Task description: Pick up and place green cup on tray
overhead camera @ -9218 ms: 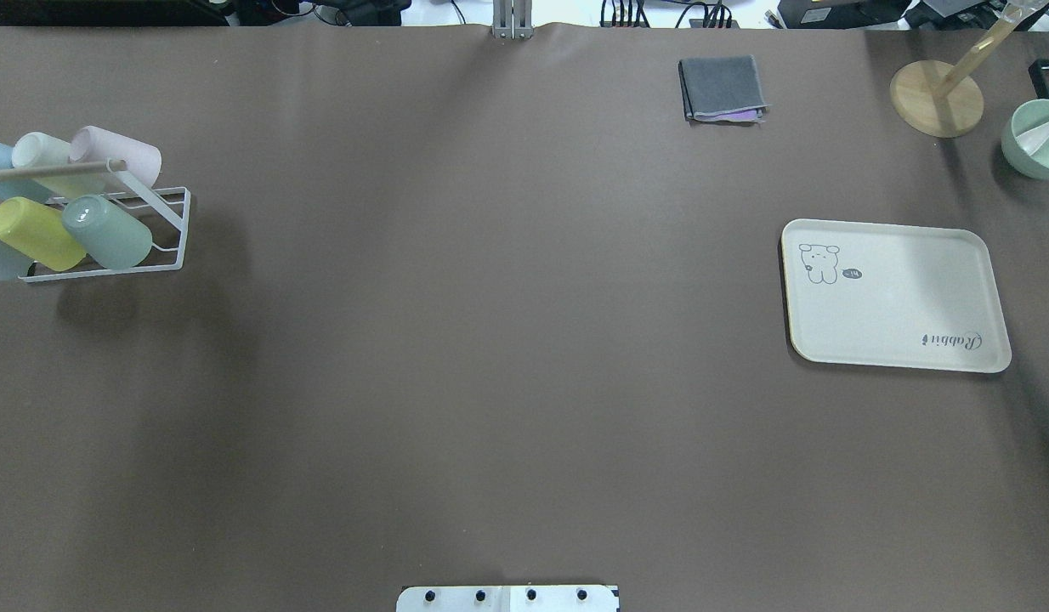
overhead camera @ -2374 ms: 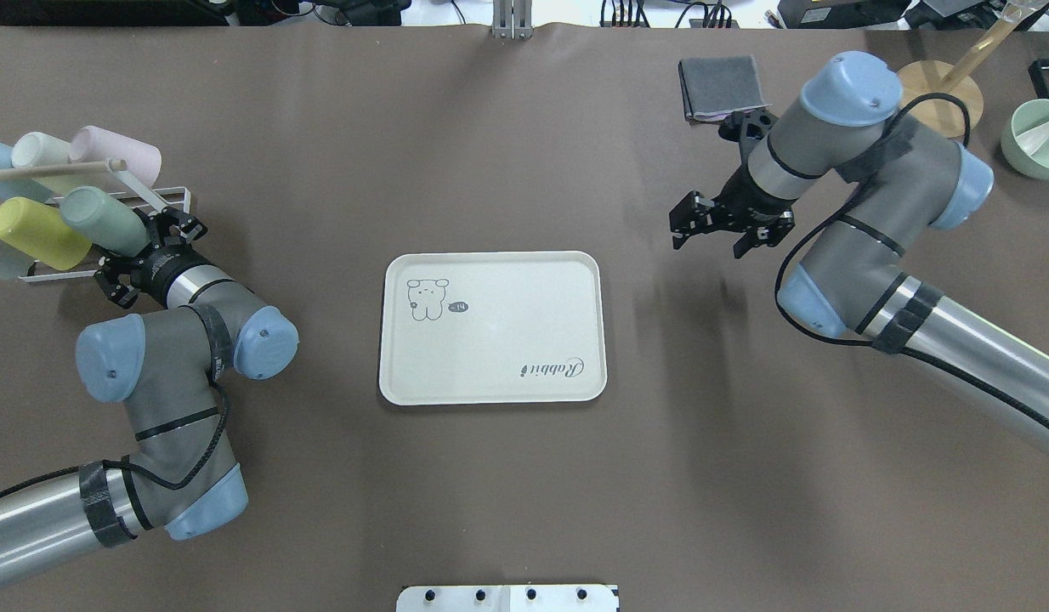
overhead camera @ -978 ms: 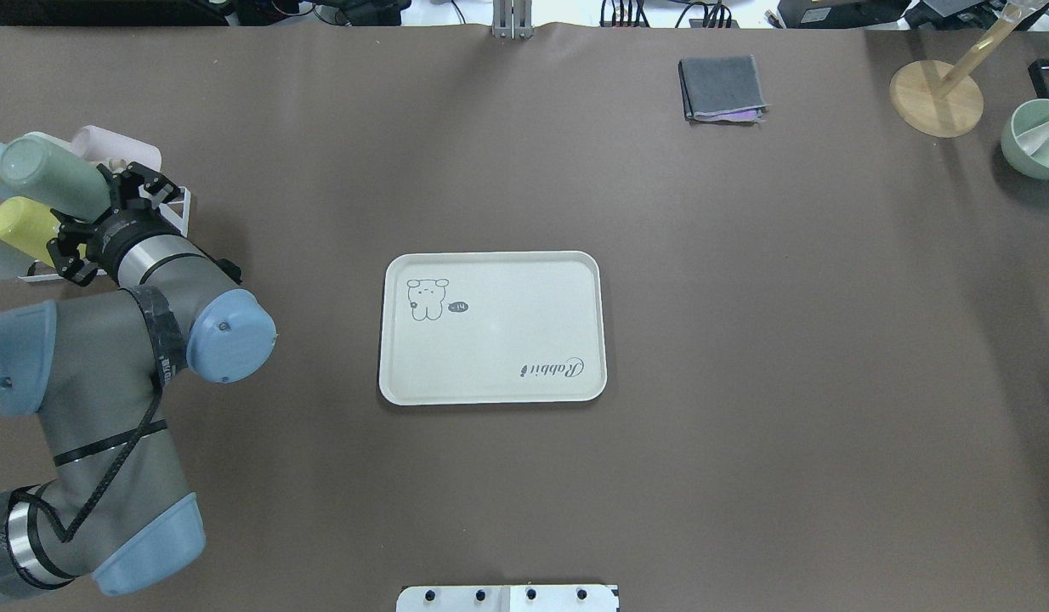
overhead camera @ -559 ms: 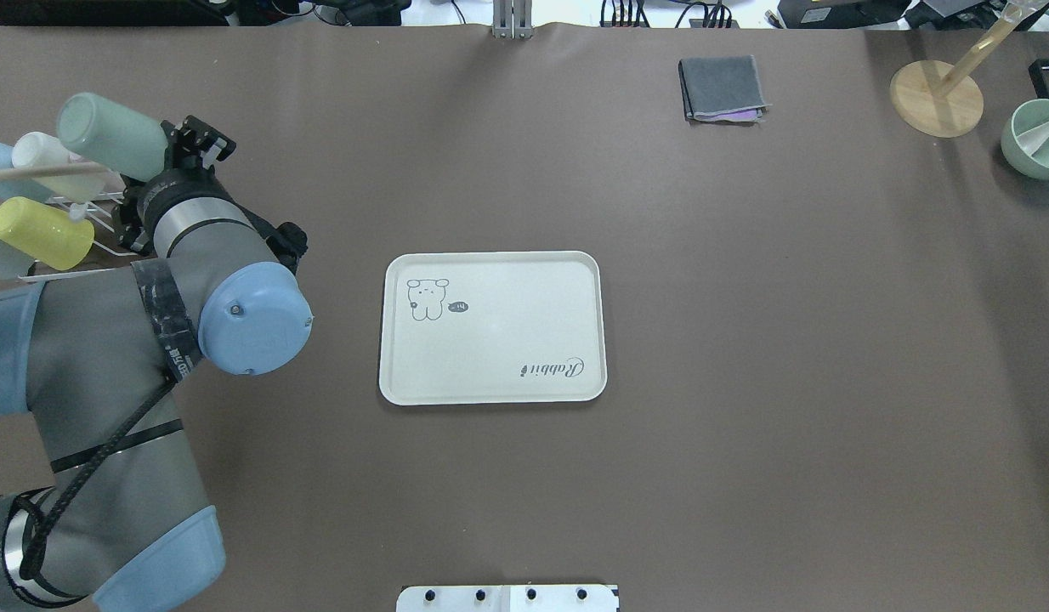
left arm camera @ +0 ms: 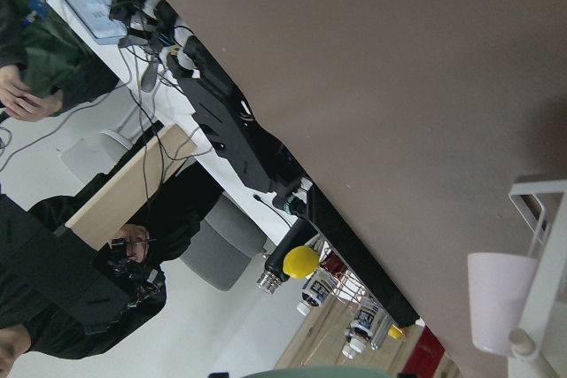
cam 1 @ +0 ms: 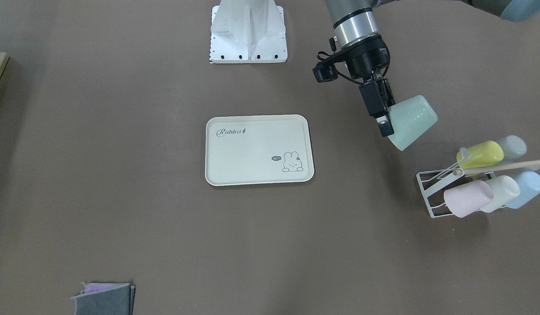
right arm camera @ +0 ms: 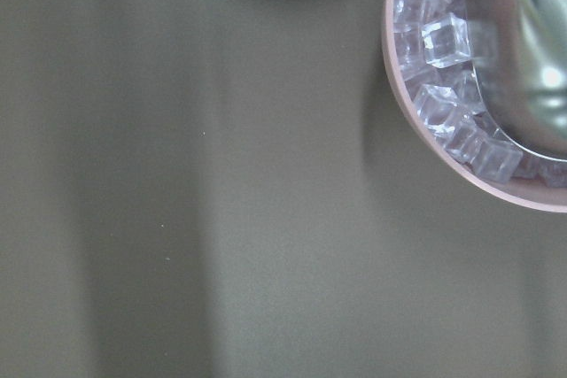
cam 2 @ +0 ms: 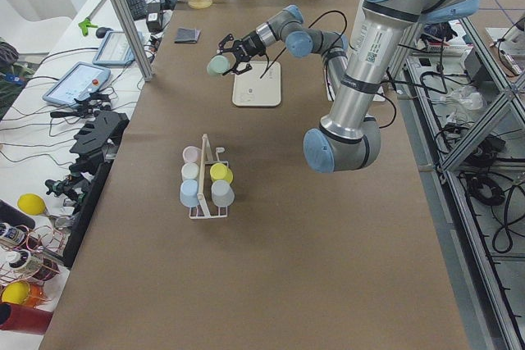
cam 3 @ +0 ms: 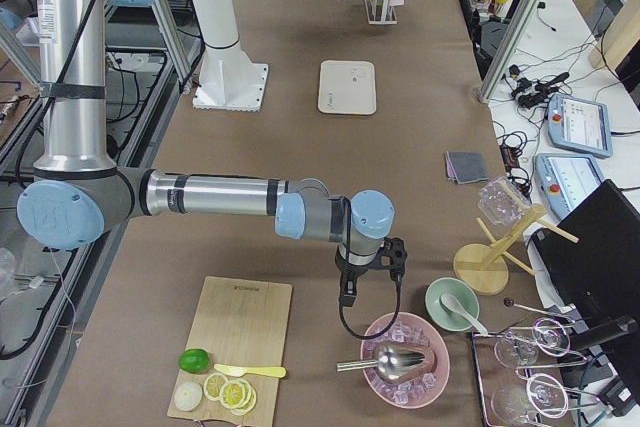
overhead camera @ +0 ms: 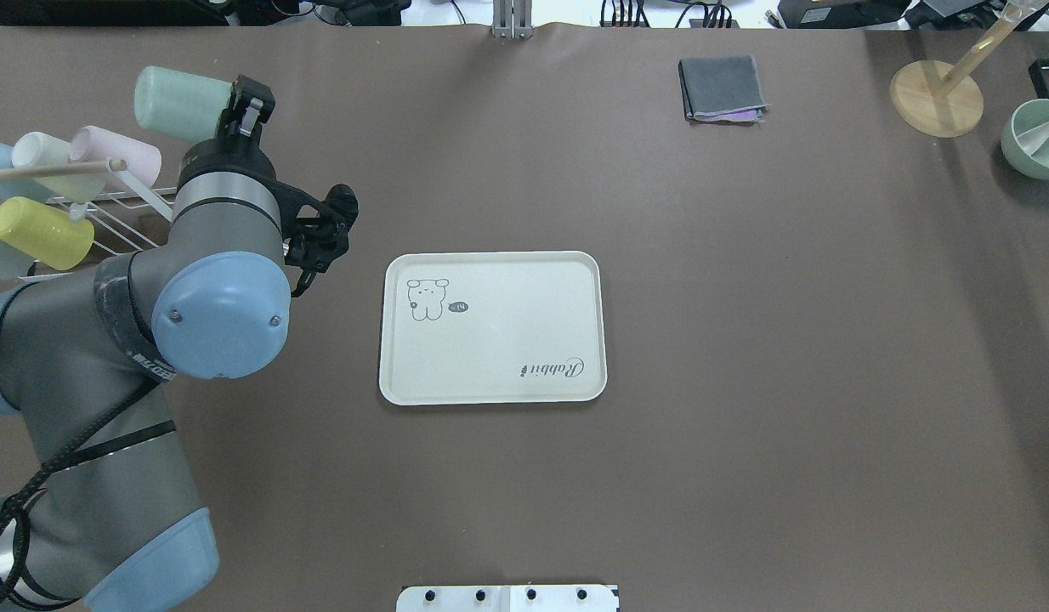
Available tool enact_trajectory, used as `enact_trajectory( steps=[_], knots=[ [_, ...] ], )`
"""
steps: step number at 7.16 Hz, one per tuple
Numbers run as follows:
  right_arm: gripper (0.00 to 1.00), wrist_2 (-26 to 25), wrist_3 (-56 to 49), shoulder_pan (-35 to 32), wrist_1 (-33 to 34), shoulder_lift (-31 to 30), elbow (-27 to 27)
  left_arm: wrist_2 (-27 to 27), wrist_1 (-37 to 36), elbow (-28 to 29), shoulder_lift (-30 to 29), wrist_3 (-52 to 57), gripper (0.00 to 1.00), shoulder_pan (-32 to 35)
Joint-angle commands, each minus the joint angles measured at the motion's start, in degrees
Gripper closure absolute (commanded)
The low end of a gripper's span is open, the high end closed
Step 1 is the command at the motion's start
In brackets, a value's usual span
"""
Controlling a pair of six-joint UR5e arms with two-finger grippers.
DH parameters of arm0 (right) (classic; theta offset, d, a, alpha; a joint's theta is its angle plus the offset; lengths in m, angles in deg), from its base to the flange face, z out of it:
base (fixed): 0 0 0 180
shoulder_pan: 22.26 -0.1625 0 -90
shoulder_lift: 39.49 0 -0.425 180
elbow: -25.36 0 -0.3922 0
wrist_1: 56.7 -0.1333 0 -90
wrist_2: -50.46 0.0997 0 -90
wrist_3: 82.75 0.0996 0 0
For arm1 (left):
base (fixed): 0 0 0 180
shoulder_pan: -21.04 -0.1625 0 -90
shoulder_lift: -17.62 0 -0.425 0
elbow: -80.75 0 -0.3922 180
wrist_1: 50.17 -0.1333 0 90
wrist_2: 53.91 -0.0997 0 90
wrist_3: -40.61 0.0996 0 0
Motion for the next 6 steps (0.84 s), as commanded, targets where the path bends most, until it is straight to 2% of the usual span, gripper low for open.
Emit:
enact_trajectory(
  steps=[1, 2, 3, 4, 5, 6],
  knots=[
    [0.0, -2.7, -0.7, 0.3, 0.3, 0.3, 0.2, 2.5, 16.4, 2.4, 0.1, -0.1, 0.5, -0.2],
    [0.0, -2.7, -0.7, 0.3, 0.0, 0.3, 0.0, 7.8, 23.6, 3.2, 0.1, -0.4, 0.5, -0.2],
    [0.0, -2.9, -0.7, 0.3, 0.0, 1.1, 0.0, 10.3, 29.5, 3.7, 0.0, -1.2, 0.52, -0.2],
    [0.0, -3.0, -0.7, 0.3, 0.0, 1.1, 0.1, 14.2, 37.0, 6.2, 0.0, -5.9, 0.53, -0.3],
    [0.0, -3.1, -0.7, 0.3, 0.0, 1.0, 0.3, 20.9, 45.5, 9.6, 0.0, -10.8, 0.53, -0.3],
    [0.0, -3.4, -0.7, 0.4, 0.0, 1.1, 0.3, 24.2, 52.4, 12.6, -0.4, -15.3, 0.55, -0.3]
  ],
)
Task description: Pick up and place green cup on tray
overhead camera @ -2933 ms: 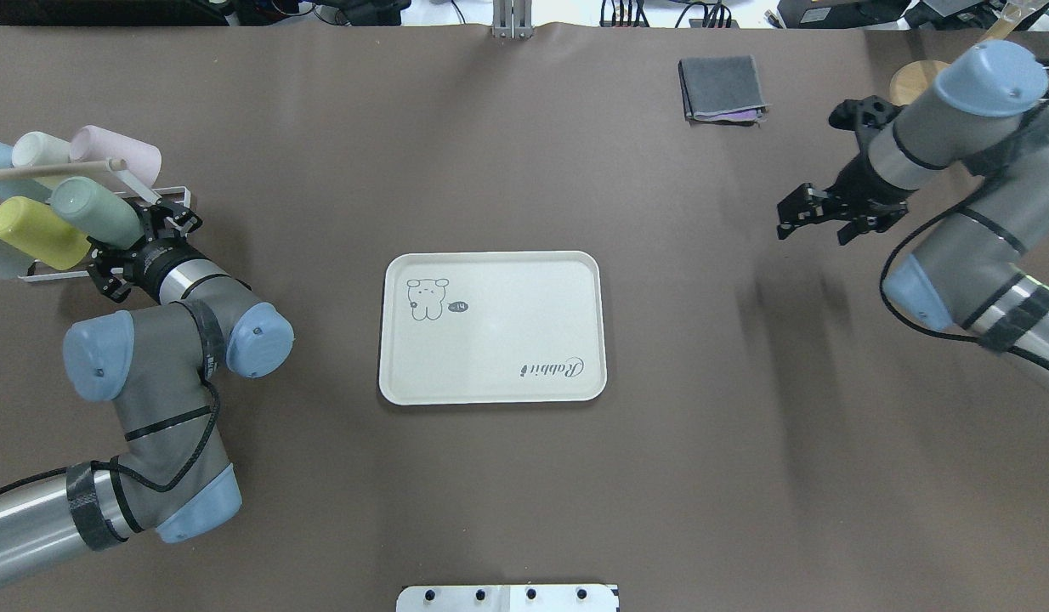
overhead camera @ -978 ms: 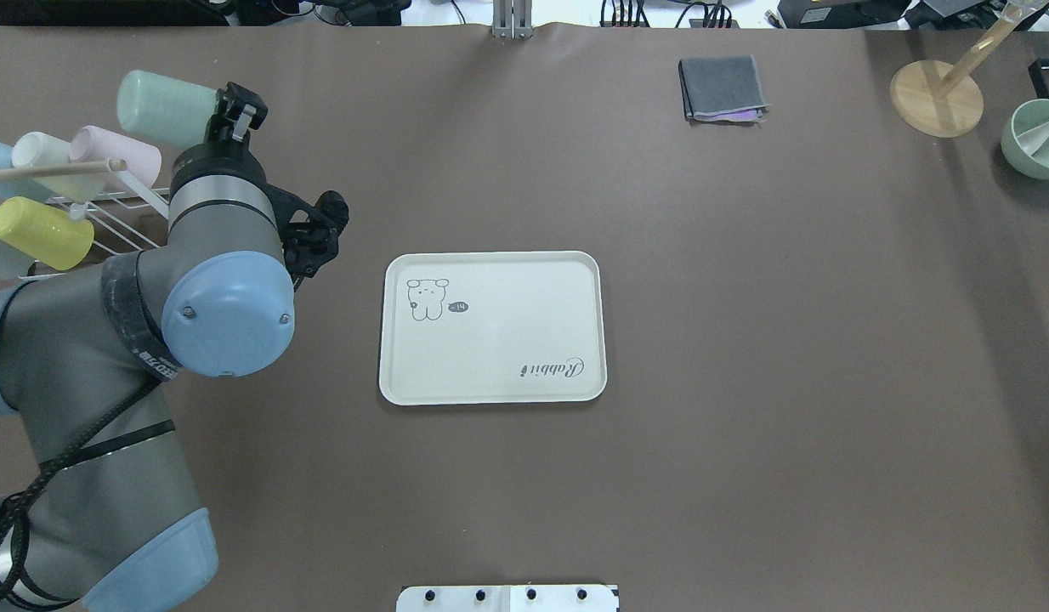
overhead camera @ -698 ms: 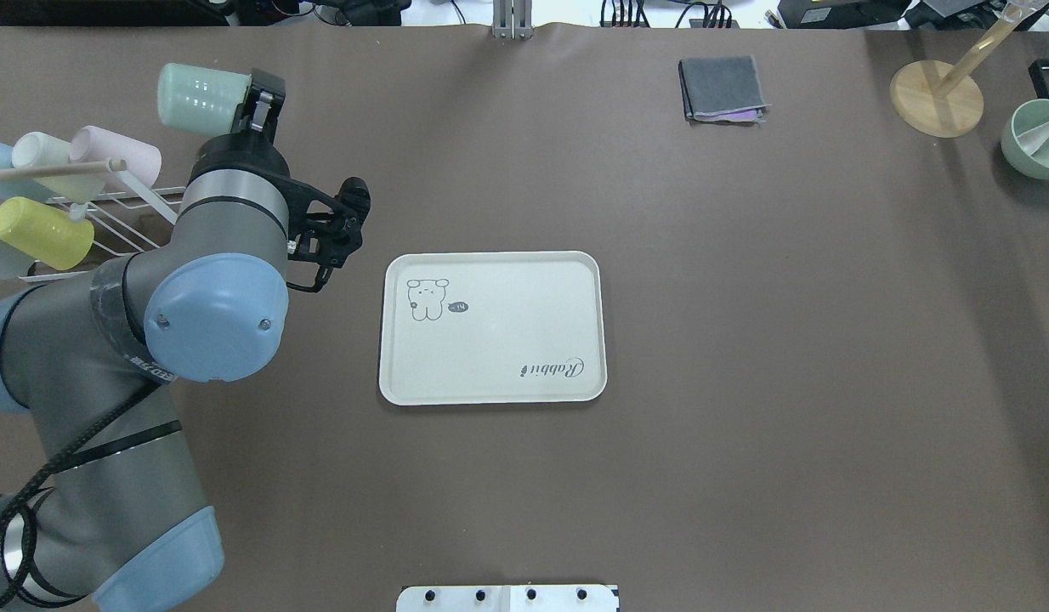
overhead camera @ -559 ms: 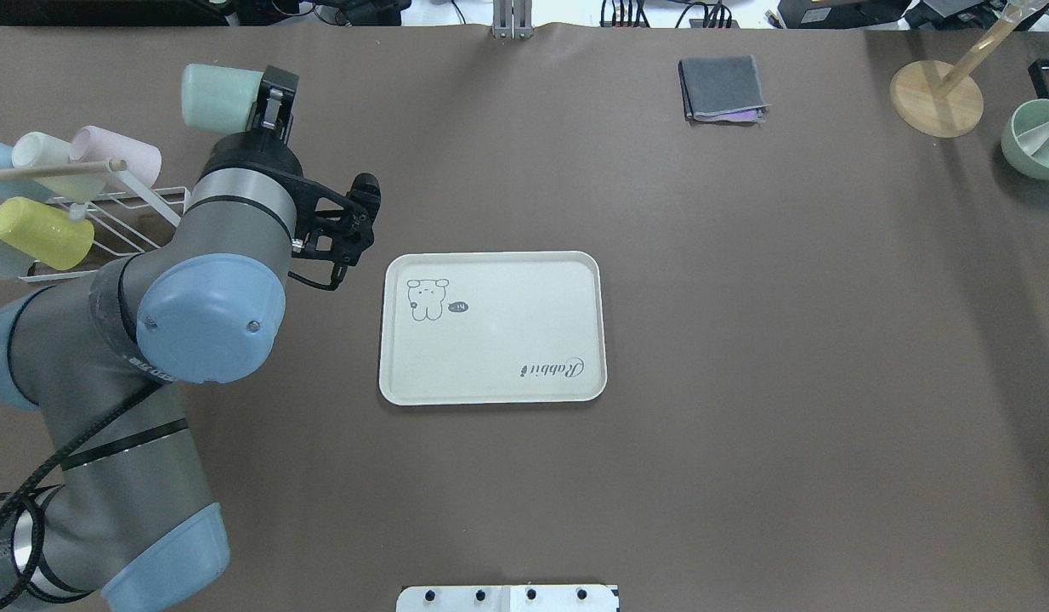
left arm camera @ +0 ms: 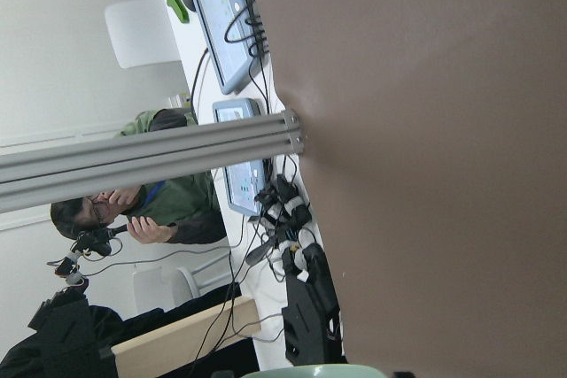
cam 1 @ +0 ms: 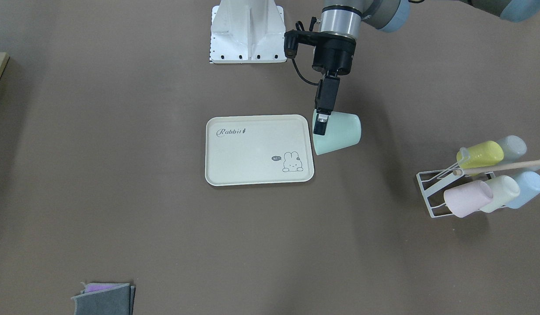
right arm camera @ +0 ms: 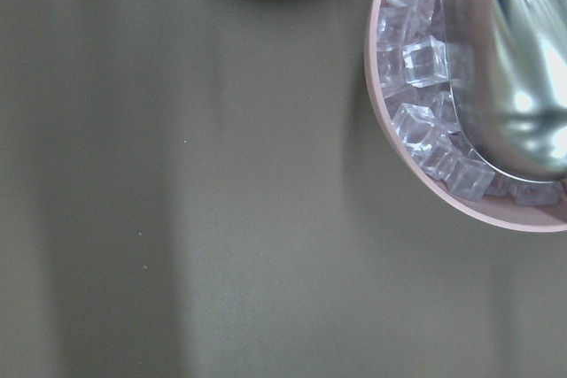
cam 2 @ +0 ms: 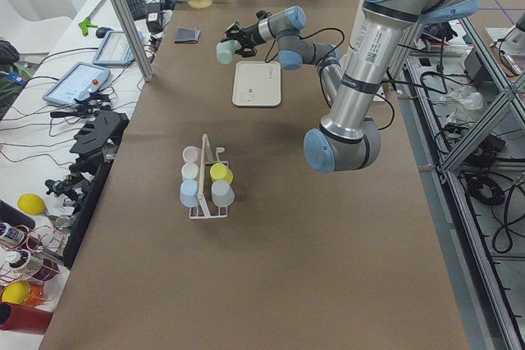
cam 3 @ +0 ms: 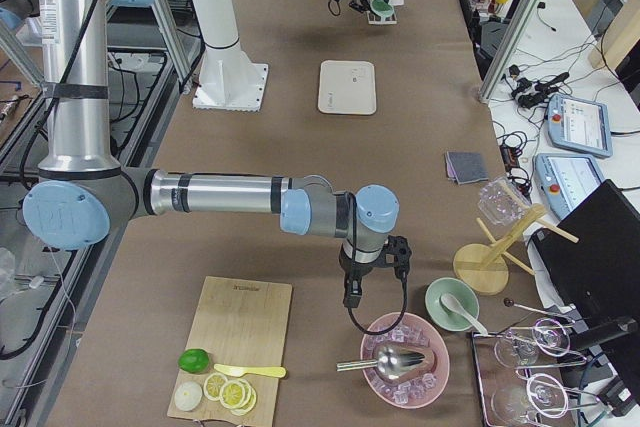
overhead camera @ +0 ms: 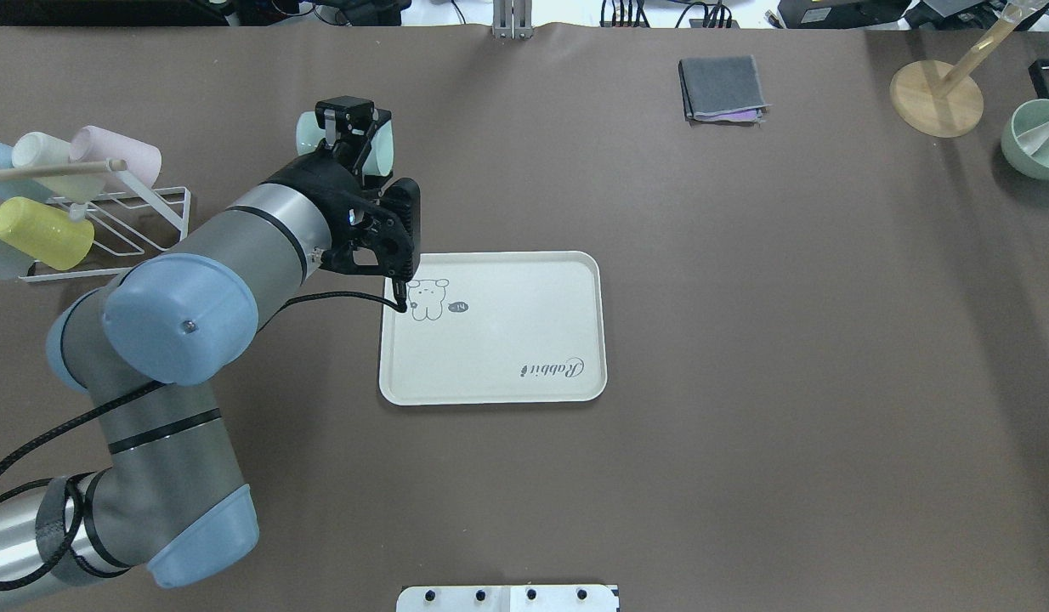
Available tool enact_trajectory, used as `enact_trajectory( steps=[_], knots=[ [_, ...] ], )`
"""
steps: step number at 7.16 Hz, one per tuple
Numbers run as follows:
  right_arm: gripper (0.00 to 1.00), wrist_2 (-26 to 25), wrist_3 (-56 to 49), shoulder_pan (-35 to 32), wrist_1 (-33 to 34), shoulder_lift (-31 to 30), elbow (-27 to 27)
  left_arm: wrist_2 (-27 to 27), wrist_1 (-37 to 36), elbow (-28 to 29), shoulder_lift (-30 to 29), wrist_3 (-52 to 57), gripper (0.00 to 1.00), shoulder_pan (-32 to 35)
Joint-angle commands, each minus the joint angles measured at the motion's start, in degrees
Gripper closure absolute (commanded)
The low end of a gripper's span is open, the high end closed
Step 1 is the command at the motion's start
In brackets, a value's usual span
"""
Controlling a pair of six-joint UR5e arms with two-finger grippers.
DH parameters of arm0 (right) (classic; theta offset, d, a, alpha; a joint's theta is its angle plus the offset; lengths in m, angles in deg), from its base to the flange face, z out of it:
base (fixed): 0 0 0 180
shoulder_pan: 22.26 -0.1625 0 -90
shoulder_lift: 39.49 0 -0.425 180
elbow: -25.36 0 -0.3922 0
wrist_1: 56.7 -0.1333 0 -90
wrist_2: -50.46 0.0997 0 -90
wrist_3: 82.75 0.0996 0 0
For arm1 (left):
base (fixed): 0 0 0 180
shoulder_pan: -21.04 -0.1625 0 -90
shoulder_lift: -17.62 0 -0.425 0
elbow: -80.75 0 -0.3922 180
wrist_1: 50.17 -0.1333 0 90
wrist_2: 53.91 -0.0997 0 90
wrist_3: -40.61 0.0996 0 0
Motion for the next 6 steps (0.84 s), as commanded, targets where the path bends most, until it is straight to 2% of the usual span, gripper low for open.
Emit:
enact_trajectory(
  steps=[1, 2, 4, 6],
  knots=[
    [0.0, -0.7, 0.0, 0.1, 0.0, 0.1, 0.1, 7.7, 13.9, 5.7, -0.4, -10.5, 0.55, -1.1],
    [0.0, -0.7, 0.0, 0.1, 0.0, 0.1, 0.1, 14.0, 18.5, 8.4, -0.5, -16.8, 0.55, -1.1],
    [0.0, -0.7, 0.0, 0.0, 0.0, 0.0, 0.1, 19.3, 30.3, 13.9, -1.7, -27.6, 0.55, -1.7],
    [0.0, -0.7, 0.0, 0.1, 0.0, -0.1, -0.3, 22.9, 43.5, 23.7, -4.4, -36.6, 0.55, -2.3]
  ],
)
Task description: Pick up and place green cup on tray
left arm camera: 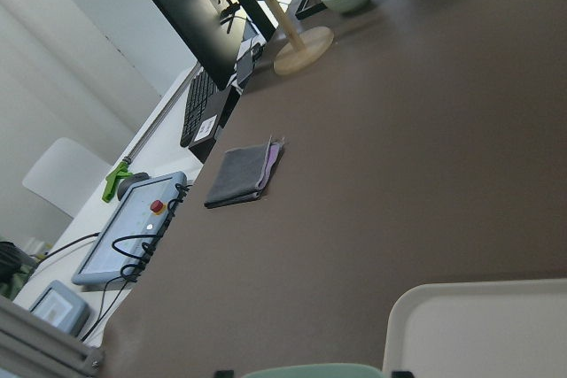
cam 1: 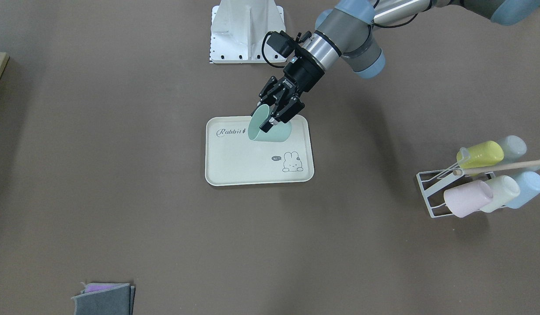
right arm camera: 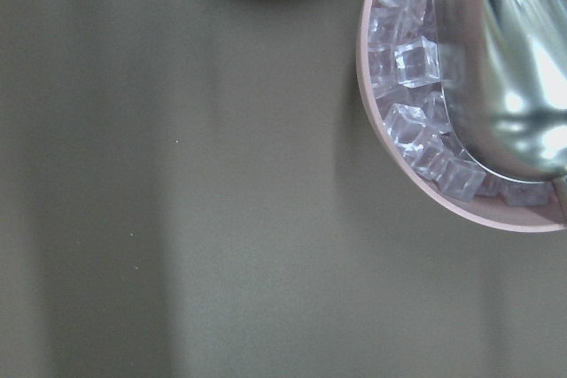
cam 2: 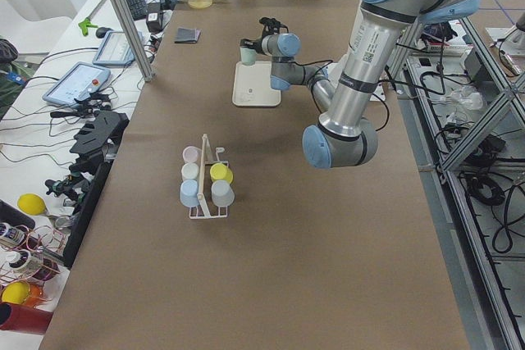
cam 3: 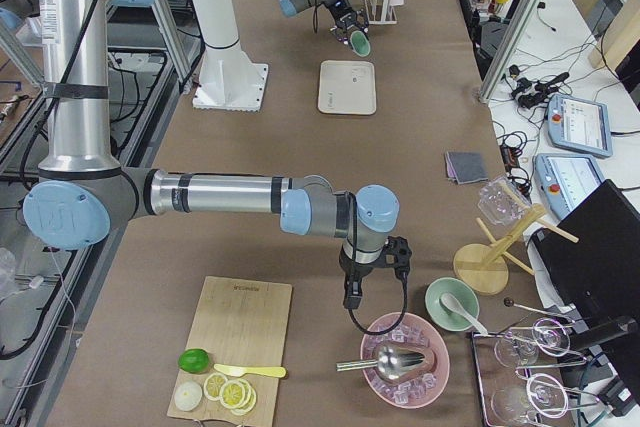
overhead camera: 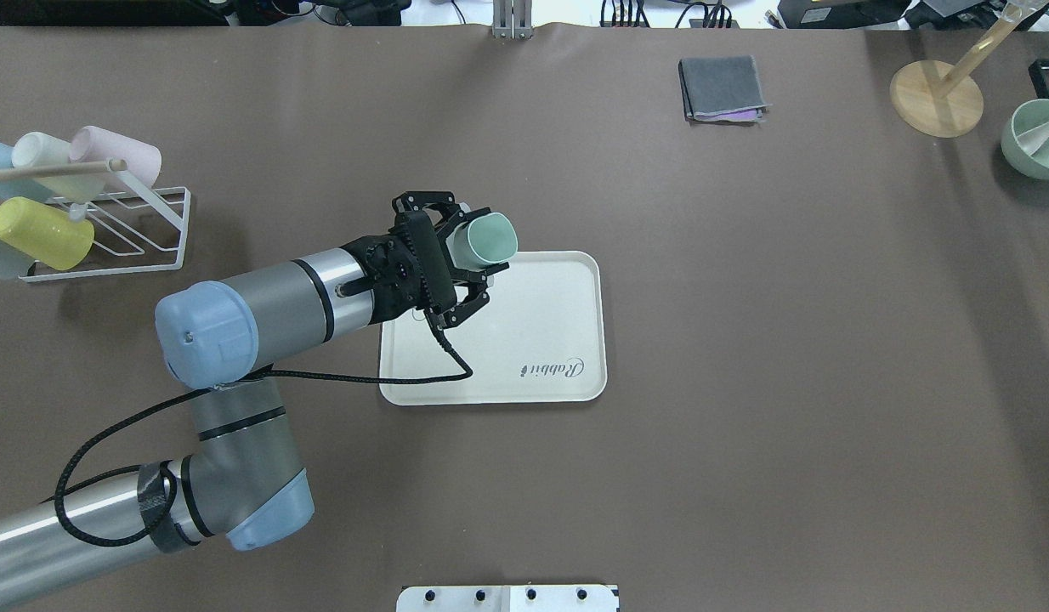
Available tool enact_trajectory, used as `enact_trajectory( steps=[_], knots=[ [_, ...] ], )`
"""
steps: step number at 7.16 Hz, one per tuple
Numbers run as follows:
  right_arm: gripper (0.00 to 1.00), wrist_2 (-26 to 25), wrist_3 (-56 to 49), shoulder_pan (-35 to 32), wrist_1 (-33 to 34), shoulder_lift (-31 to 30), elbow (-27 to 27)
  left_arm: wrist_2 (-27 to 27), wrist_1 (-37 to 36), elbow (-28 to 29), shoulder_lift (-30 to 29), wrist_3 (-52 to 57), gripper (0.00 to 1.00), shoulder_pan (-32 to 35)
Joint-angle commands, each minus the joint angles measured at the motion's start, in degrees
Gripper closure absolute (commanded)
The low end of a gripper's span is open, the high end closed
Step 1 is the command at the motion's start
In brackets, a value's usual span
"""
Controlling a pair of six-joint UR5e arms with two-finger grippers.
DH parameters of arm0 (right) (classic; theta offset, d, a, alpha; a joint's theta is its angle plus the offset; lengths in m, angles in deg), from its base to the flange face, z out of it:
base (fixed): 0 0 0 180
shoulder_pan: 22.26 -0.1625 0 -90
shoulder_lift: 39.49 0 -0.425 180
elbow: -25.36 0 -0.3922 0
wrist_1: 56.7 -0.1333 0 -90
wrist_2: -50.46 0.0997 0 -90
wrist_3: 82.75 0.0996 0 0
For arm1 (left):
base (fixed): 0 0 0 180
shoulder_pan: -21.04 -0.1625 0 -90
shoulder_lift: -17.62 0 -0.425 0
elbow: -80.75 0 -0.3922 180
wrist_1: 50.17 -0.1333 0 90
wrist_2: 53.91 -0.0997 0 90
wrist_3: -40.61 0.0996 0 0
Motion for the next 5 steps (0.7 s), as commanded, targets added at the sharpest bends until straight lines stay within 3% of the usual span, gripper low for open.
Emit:
enact_trajectory(
  steps=[1, 5],
  knots=[
    [0.0, 0.0, 0.0, -0.1, 0.0, -0.3, -0.1, 4.2, 12.5, 9.5, -2.6, -9.8, 0.55, -0.3],
    [0.0, 0.9, 0.1, 0.0, 0.0, -0.3, -0.4, 6.1, 27.4, 19.2, -5.9, -22.7, 0.55, -0.4]
  ],
)
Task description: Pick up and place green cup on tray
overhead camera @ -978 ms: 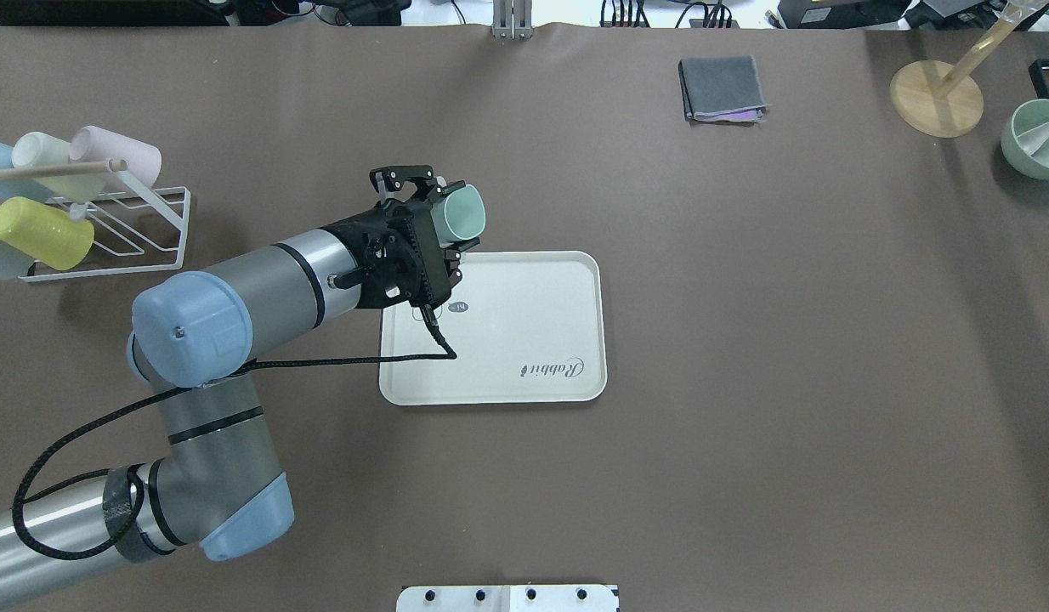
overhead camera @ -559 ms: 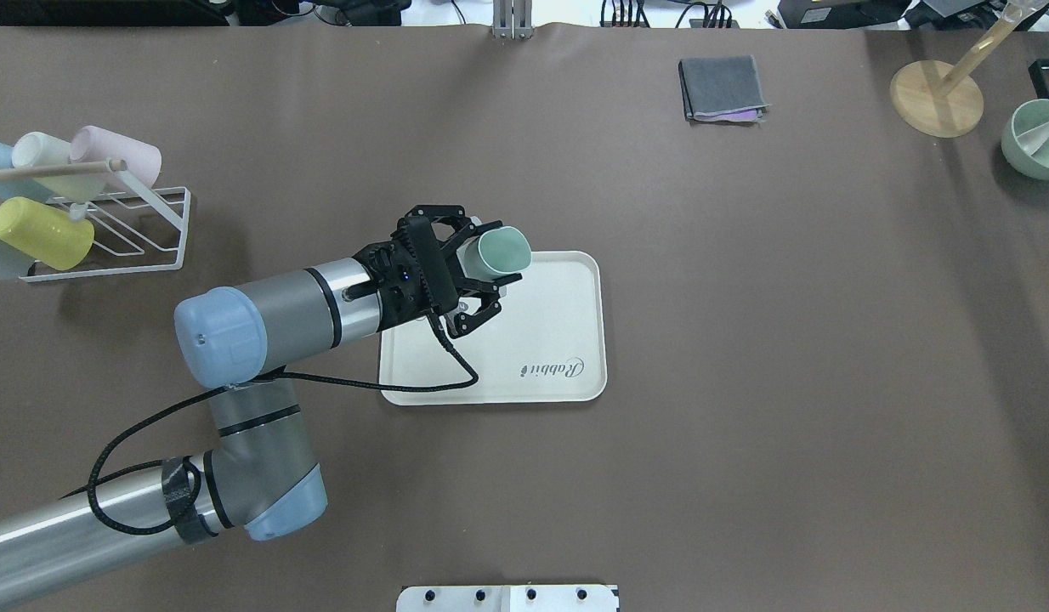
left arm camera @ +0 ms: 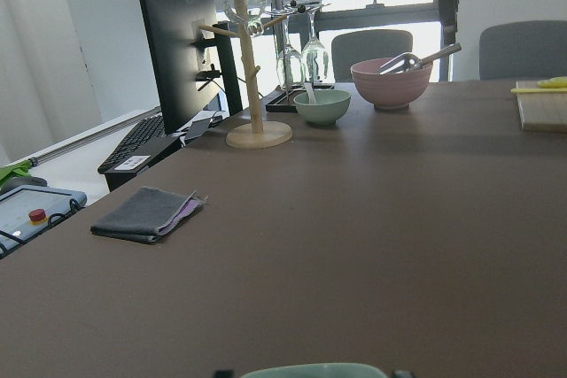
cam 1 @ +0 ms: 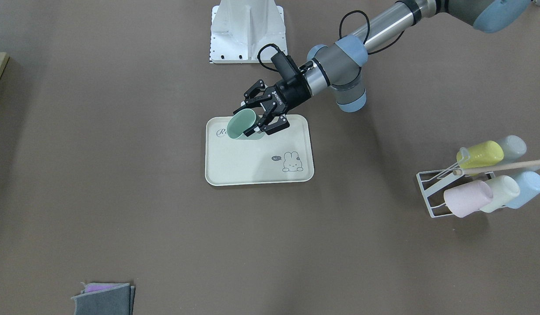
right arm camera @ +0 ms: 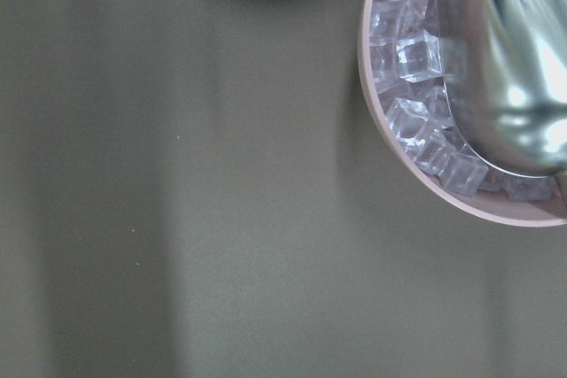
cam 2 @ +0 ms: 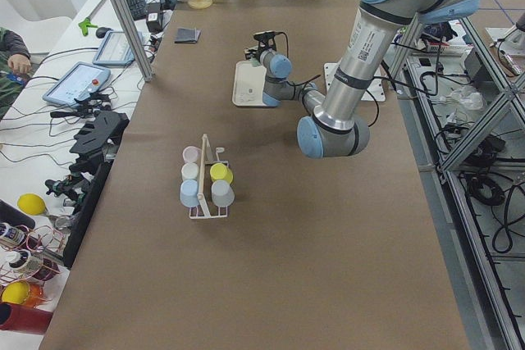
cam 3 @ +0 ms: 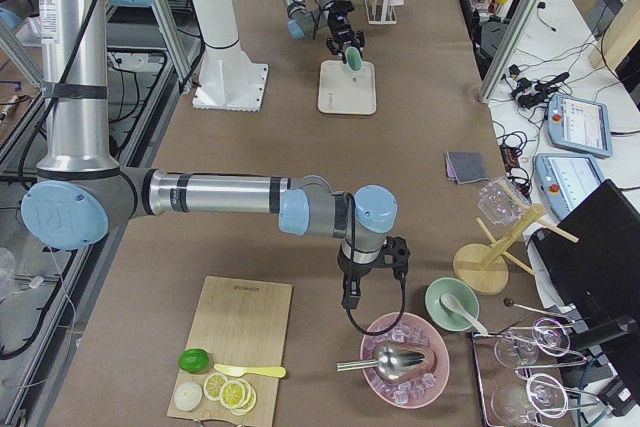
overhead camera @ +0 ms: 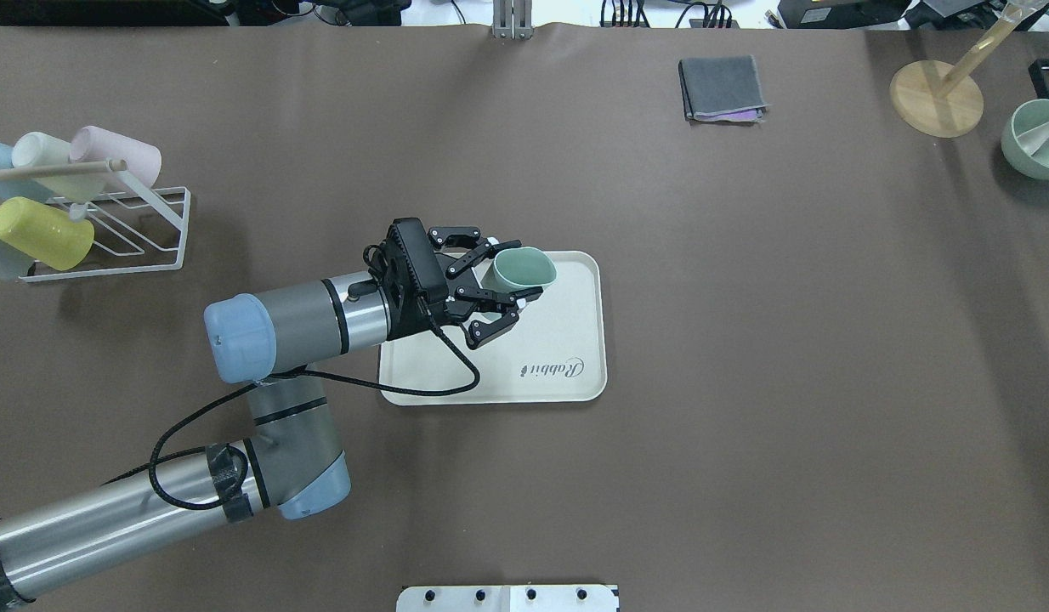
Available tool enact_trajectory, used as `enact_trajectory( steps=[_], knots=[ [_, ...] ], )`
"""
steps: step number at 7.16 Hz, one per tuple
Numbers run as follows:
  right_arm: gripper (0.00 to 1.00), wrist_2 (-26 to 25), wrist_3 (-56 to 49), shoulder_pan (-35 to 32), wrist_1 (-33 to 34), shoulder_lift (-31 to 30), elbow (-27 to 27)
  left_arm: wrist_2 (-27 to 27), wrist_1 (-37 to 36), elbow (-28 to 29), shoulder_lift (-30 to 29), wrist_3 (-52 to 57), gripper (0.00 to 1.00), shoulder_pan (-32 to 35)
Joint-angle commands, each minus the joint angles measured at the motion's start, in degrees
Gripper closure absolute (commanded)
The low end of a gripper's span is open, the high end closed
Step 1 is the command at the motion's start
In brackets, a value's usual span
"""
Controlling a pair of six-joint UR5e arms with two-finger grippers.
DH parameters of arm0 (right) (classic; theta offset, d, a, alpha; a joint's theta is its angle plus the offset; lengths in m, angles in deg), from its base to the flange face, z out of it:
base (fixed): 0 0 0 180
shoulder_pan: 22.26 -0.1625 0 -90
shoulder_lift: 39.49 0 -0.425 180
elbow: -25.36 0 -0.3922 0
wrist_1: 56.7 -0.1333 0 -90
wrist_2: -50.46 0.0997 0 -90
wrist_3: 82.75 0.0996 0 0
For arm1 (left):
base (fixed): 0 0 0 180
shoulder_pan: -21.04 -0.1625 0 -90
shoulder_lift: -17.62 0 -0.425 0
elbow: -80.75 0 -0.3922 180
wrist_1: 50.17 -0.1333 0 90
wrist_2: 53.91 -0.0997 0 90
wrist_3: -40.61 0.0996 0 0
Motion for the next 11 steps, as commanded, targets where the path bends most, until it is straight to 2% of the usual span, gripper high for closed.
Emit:
enact_trajectory(
  steps=[1, 2, 3, 11],
  knots=[
    [0.0, 0.4, 0.0, 0.0, 0.0, 0.4, -0.3, 0.0, 7.2, 5.2, -0.9, -4.4, 0.55, 0.0],
    [0.0, -0.1, 0.0, 0.1, 0.0, 0.1, -0.2, -0.2, 10.5, 8.1, -1.3, -4.9, 0.54, 0.0],
    [0.0, -0.4, 0.0, 0.3, 0.0, 0.2, -0.2, -0.3, 10.7, 8.7, -1.3, -5.0, 0.54, 0.1],
    [0.0, -0.5, 0.0, 0.7, 0.0, 0.3, 0.0, -1.1, 5.7, 11.5, -1.6, -4.4, 0.5, -0.9]
  ],
)
